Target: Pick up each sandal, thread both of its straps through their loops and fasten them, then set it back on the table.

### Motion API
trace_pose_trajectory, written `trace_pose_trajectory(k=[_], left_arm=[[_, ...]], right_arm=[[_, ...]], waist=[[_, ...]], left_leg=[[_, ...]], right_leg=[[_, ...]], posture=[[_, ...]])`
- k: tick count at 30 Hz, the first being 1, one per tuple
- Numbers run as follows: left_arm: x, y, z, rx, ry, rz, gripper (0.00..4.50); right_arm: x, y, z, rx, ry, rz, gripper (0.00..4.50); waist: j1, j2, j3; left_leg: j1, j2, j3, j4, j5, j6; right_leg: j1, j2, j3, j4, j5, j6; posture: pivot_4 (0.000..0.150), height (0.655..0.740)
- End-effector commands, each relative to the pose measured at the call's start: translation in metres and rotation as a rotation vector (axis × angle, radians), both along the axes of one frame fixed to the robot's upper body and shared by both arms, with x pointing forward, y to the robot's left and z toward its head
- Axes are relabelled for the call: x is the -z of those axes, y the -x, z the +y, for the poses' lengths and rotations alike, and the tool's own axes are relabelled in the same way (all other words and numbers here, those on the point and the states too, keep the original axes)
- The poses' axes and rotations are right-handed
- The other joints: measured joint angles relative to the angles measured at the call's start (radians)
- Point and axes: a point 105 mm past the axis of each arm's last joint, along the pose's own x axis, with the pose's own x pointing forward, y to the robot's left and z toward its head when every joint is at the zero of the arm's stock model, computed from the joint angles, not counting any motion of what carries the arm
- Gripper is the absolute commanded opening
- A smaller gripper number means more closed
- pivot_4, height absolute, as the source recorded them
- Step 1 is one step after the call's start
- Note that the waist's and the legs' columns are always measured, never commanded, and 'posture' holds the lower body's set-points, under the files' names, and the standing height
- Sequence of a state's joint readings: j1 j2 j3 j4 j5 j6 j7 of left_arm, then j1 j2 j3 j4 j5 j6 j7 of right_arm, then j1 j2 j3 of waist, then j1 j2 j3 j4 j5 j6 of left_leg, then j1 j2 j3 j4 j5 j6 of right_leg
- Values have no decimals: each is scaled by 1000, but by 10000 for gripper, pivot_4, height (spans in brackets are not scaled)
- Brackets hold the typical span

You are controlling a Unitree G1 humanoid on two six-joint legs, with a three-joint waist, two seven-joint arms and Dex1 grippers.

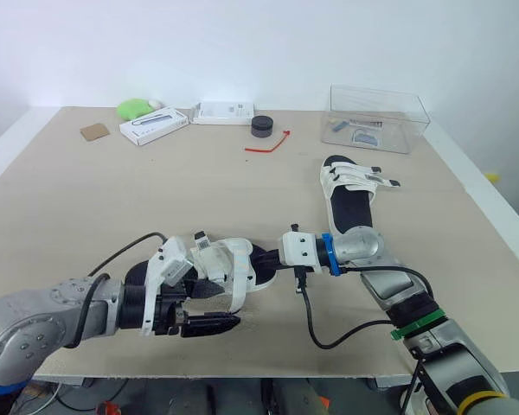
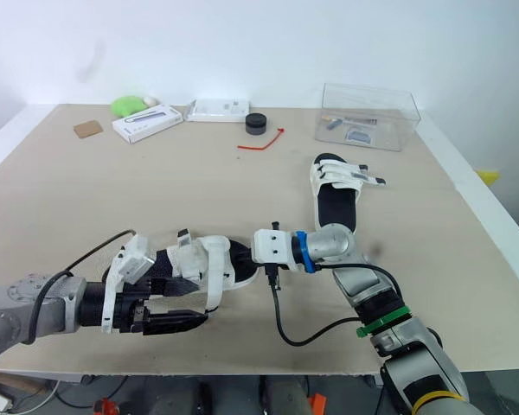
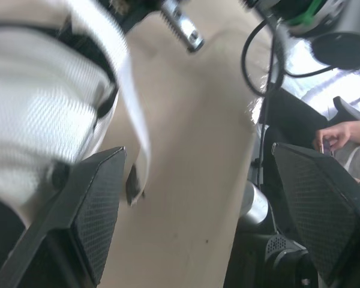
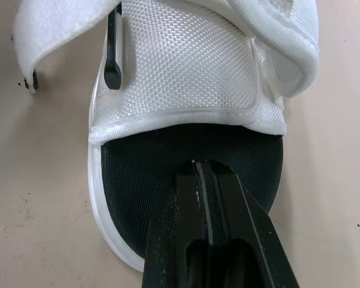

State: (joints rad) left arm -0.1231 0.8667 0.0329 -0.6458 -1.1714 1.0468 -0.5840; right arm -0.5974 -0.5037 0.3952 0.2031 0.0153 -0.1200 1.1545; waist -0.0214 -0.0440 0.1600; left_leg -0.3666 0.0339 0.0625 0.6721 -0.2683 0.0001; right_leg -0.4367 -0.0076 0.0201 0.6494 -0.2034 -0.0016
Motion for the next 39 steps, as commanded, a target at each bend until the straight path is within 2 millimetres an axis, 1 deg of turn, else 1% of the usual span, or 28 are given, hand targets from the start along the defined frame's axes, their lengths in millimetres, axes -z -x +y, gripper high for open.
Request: trace_pose_trajectory(k=[1,4,8,11,18,24,29,30,32,33,37,38,39], left_arm=[[-1,-1,-5,-2,-1,-47,40179],[4,-10,-5,-26,-14,-70,40179],[4,-19,-9,-36,1,-91,40179],[7,-19,-12,-4,-6,-94,40179],[15,-27,-12,29,-19,-102,40179],[23,-31,-16,59,-23,-94,40179],[21,-30,-21,62,39,-58,40179],[21,-30,-21,59,46,-52,36409],[21,-29,-22,56,53,-41,34106],[22,-30,-22,52,52,-36,27635],[26,-31,-23,25,58,-8,7043],[26,-31,-23,21,61,0,2345],[26,-30,-23,23,64,10,203]], right_arm=[[25,5,-5,5,88,70,0],[25,5,-4,5,87,71,0],[25,5,-4,7,85,70,0],[25,4,-4,8,85,70,0],[24,3,-7,16,88,67,0],[24,3,-7,22,86,66,0],[25,4,-9,28,87,68,0],[25,4,-9,30,87,68,0],[25,4,-9,31,87,69,0],[25,4,-9,31,87,69,0],[24,4,-8,31,85,69,0],[24,4,-8,31,85,69,0],[24,4,-8,30,85,69,0]], waist=[[0,0,0],[0,0,0],[0,0,0],[0,0,0],[0,0,0],[0,0,0],[0,0,0],[0,0,0],[0,0,0],[0,0,0],[0,0,0],[0,0,0],[0,0,0]], left_leg=[[0,0,0,0,0,0],[0,-1,0,0,0,0],[0,-2,0,0,0,0],[0,-2,0,0,0,1],[0,-2,0,0,0,1],[0,-2,0,0,1,1],[0,-2,0,0,1,1],[0,-1,-1,0,1,1],[0,-1,-1,0,1,1],[0,-1,-1,0,1,1],[0,-1,-1,0,1,1],[0,-1,-1,0,1,1],[0,-1,-1,0,1,1]], right_leg=[[0,0,0,0,0,0],[0,0,0,0,0,0],[0,0,0,0,0,-1],[0,0,0,0,0,-1],[0,0,0,0,0,-1],[0,0,0,0,1,-1],[0,0,0,0,1,-1],[0,0,0,0,1,0],[0,0,0,0,1,0],[0,0,0,0,1,0],[0,0,0,0,1,1],[0,0,0,0,1,1],[0,0,0,0,1,1]], posture=[[1500,7400],[1500,7400],[1500,7400],[1500,7400],[1500,7400],[1500,7400],[1500,7400],[1500,7400],[1500,7400],[1500,7400],[1500,7400],[1500,7400],[1500,7400]])
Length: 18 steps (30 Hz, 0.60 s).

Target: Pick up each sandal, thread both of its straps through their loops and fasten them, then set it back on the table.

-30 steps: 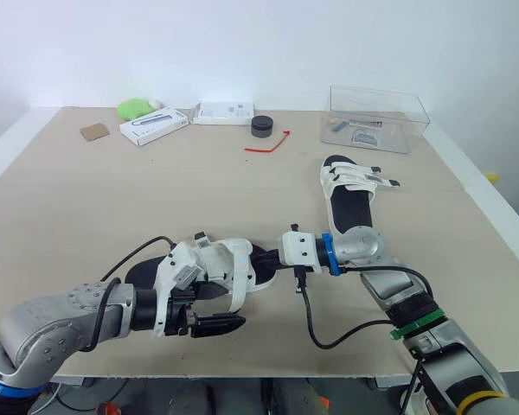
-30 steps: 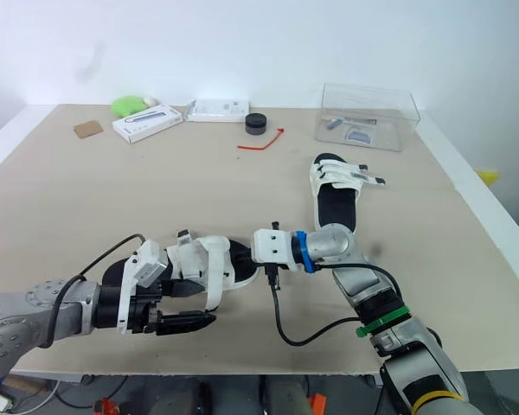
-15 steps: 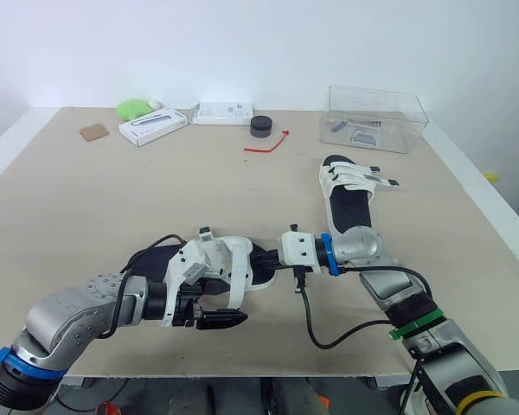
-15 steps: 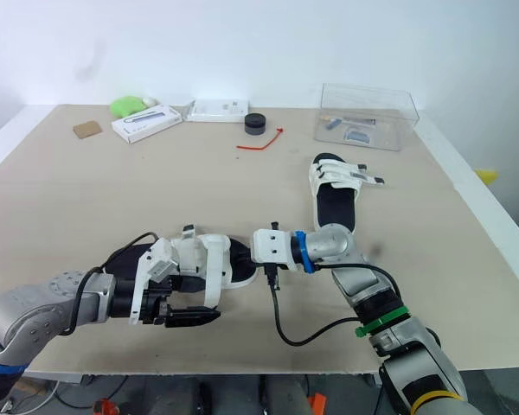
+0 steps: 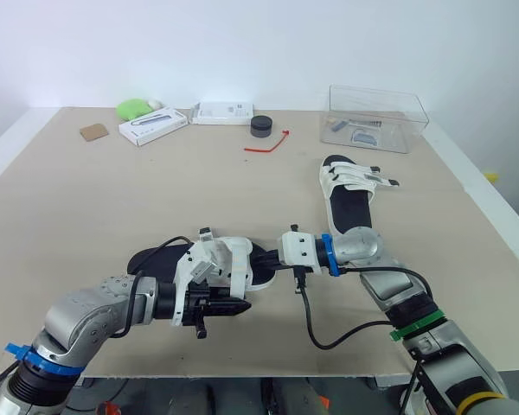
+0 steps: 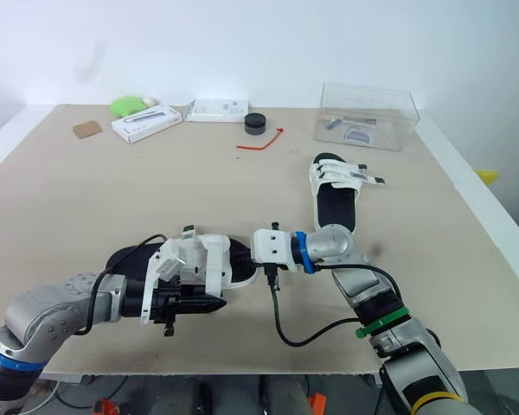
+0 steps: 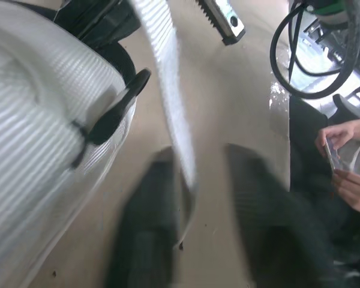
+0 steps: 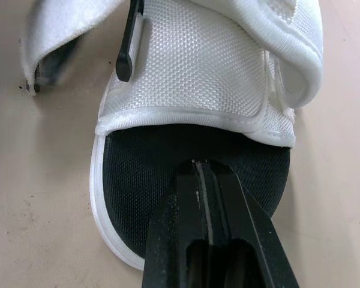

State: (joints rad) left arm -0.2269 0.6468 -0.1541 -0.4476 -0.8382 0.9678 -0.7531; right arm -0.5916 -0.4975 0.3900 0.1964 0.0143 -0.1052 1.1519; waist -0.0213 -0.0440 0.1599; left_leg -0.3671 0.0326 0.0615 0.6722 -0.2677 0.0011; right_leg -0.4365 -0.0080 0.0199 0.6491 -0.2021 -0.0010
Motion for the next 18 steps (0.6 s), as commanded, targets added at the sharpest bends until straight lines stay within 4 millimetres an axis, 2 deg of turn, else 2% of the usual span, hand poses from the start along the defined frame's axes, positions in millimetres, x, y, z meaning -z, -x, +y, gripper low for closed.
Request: trace_pose_trajectory(k=[1,4,9,13,15,18], left_arm=[[-4,-2,3,-19,9,15,203],[-12,1,5,-11,55,68,203],[-46,6,15,83,183,187,203],[-79,-10,22,74,295,197,203],[-91,-29,26,19,324,177,203],[-93,-50,29,-44,301,153,203]], right_arm=[[24,4,-9,21,92,60,0],[24,4,-9,19,93,59,0],[24,4,-9,18,94,57,0],[23,3,-10,19,95,53,0],[23,3,-10,21,96,51,0],[23,3,-10,22,96,49,0]], waist=[[0,0,0],[0,0,0],[0,0,0],[0,-1,1],[0,-1,1],[0,-1,1]], left_leg=[[0,0,0,0,0,0],[0,0,0,0,0,0],[0,0,-1,0,0,0],[-1,0,-2,0,0,1],[-1,-1,-2,0,0,0],[-1,-2,-3,0,0,0]], right_leg=[[0,0,0,0,0,0],[0,0,0,0,0,0],[0,0,0,0,0,1],[0,1,-2,0,0,1],[0,1,-2,0,1,2],[0,0,-2,-1,2,3]], posture=[[1500,7400],[1500,7400],[1500,7400],[1500,7400],[1500,7400],[1500,7400]])
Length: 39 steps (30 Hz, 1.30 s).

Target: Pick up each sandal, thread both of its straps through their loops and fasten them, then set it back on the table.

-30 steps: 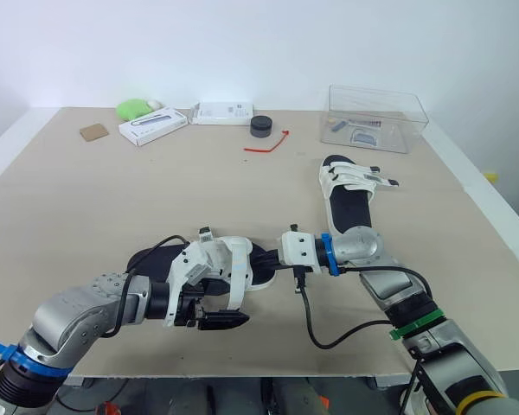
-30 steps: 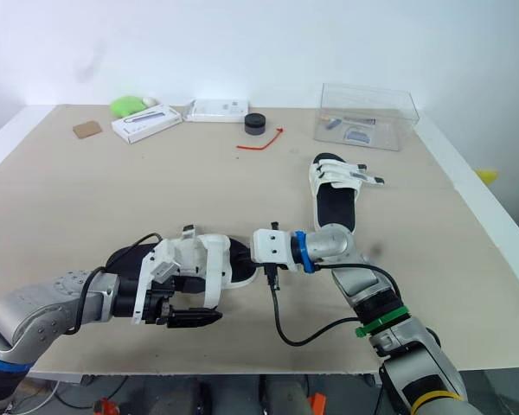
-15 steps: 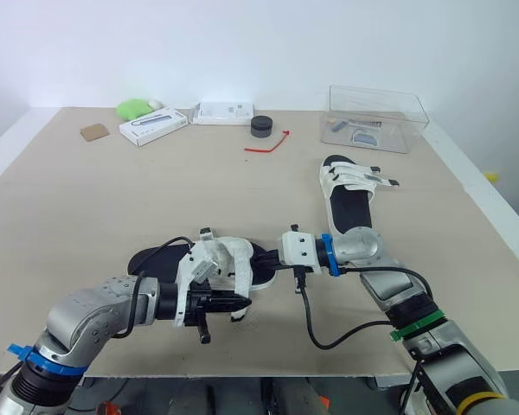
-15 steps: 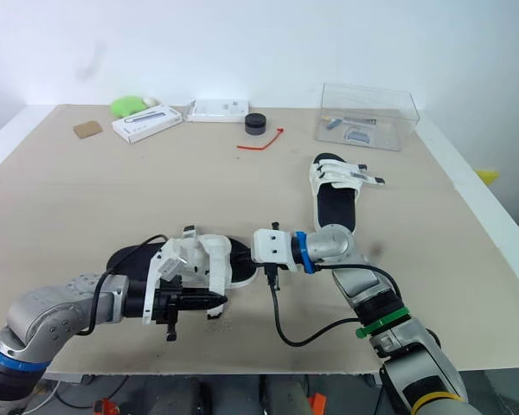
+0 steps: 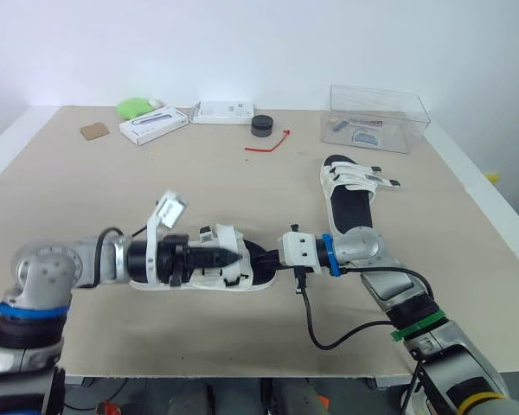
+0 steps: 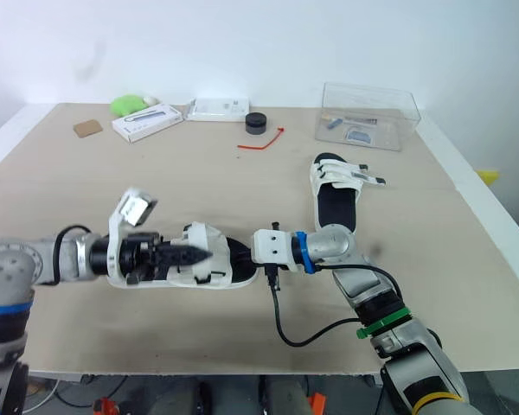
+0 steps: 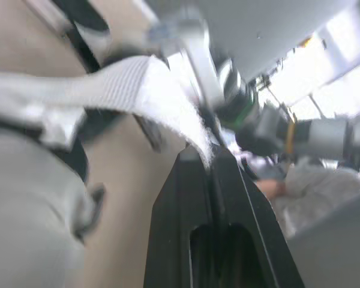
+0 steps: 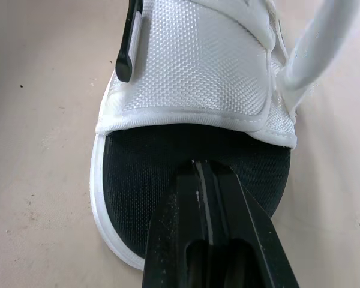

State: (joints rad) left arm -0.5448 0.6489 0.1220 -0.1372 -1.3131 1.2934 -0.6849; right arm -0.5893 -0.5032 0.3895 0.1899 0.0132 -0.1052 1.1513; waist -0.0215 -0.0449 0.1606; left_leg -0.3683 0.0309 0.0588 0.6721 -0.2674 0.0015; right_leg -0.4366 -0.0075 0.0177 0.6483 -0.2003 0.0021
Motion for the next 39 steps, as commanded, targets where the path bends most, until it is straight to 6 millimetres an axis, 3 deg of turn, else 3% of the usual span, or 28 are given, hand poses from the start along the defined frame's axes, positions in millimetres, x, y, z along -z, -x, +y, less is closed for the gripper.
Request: trace_pose_trajectory(k=[1,5,11,22,26,32,39], left_arm=[[-4,-17,4,-52,-30,-34,203],[11,-25,-4,-22,-65,4,203],[24,-20,-15,81,-65,97,203],[42,-24,-14,99,-148,143,203],[40,-27,-15,101,-155,122,203],[16,-39,-14,75,-39,106,203],[30,-38,-11,66,-89,117,203]], right_arm=[[23,3,-9,22,92,54,0],[23,3,-9,24,91,53,0],[23,5,-12,37,89,50,0],[24,6,-14,61,87,52,0],[24,6,-14,65,87,52,0],[23,5,-13,69,85,51,0],[24,5,-13,68,85,52,0]], waist=[[0,0,0],[-2,0,0],[-1,0,0],[-1,0,0],[-1,0,0],[0,0,0],[0,0,0]], left_leg=[[0,0,0,0,0,0],[0,0,0,-1,-1,-1],[-1,0,0,-1,-1,-1],[-2,-2,-1,-1,-1,-1],[-2,-2,-2,-1,-1,-1],[-2,-2,-3,0,0,0],[-2,-2,-3,0,0,0]], right_leg=[[0,0,0,0,0,0],[0,0,1,0,0,0],[0,0,0,0,-1,0],[0,-2,-1,0,-2,1],[0,-2,-1,0,-2,1],[0,-2,-2,0,-1,1],[0,-2,-2,0,-1,1]], posture=[[1500,7400],[1500,7400],[1500,7400],[1500,7400],[1500,7400],[1500,7400],[1500,7400]])
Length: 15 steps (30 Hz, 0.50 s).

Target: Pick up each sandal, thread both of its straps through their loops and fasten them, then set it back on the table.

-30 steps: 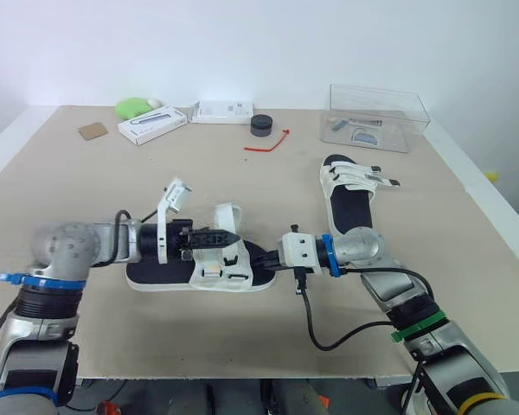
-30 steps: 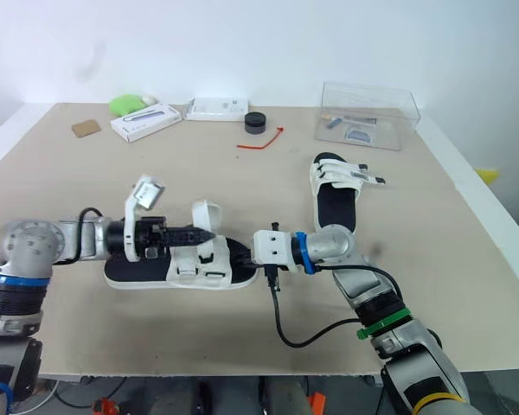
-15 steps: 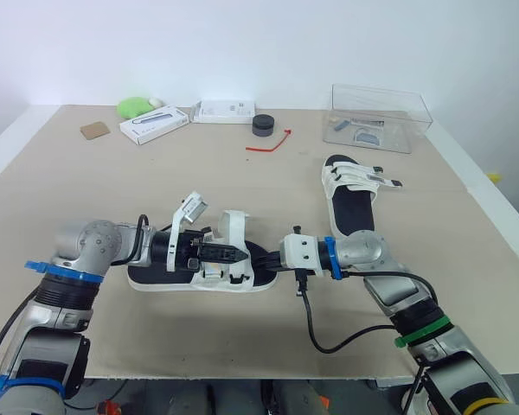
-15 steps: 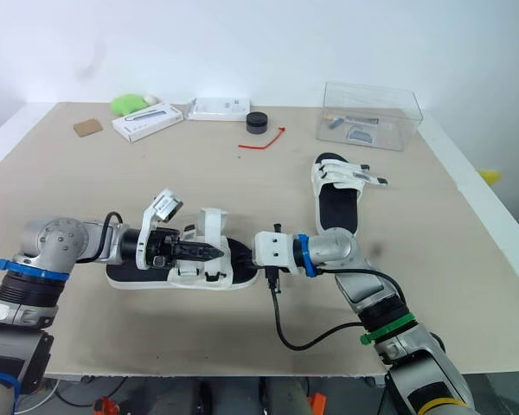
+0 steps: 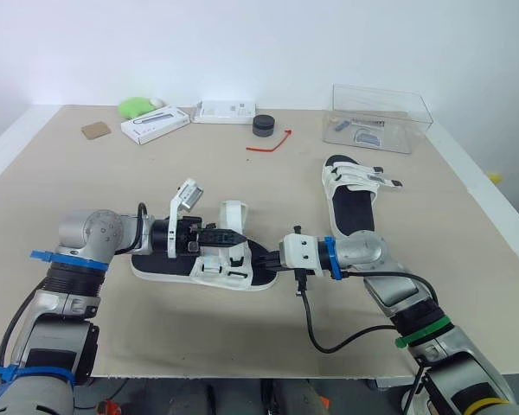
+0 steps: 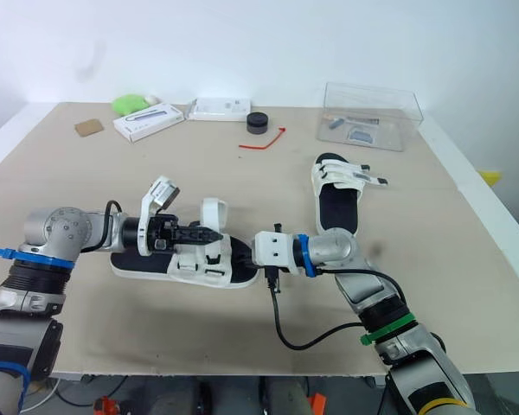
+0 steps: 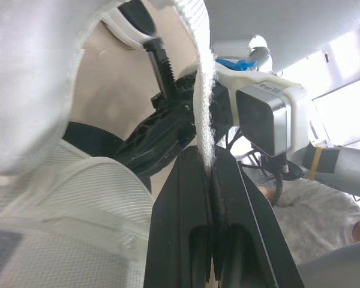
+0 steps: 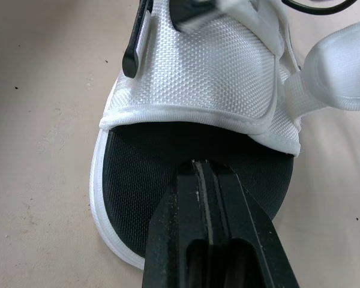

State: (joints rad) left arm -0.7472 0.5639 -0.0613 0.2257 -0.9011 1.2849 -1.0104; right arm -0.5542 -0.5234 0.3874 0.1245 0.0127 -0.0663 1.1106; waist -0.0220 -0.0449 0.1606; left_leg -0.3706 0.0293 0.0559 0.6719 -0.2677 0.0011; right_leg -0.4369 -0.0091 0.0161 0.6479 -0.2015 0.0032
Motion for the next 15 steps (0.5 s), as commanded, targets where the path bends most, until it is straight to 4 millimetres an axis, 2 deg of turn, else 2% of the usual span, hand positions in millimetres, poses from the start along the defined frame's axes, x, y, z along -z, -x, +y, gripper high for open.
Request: trace_pose_trajectory(k=[1,15], left_arm=[[-1,5,-1,22,-8,-28,203],[13,15,-13,109,-71,-29,203]], right_arm=[[25,2,-11,32,91,64,0],[24,1,-11,37,92,63,0]], waist=[[0,0,0],[0,0,0]], left_leg=[[0,0,0,0,0,0],[0,0,0,0,0,0]], right_leg=[[0,0,0,0,0,0],[0,0,0,0,0,0]], posture=[[1500,7400],[1500,7400]])
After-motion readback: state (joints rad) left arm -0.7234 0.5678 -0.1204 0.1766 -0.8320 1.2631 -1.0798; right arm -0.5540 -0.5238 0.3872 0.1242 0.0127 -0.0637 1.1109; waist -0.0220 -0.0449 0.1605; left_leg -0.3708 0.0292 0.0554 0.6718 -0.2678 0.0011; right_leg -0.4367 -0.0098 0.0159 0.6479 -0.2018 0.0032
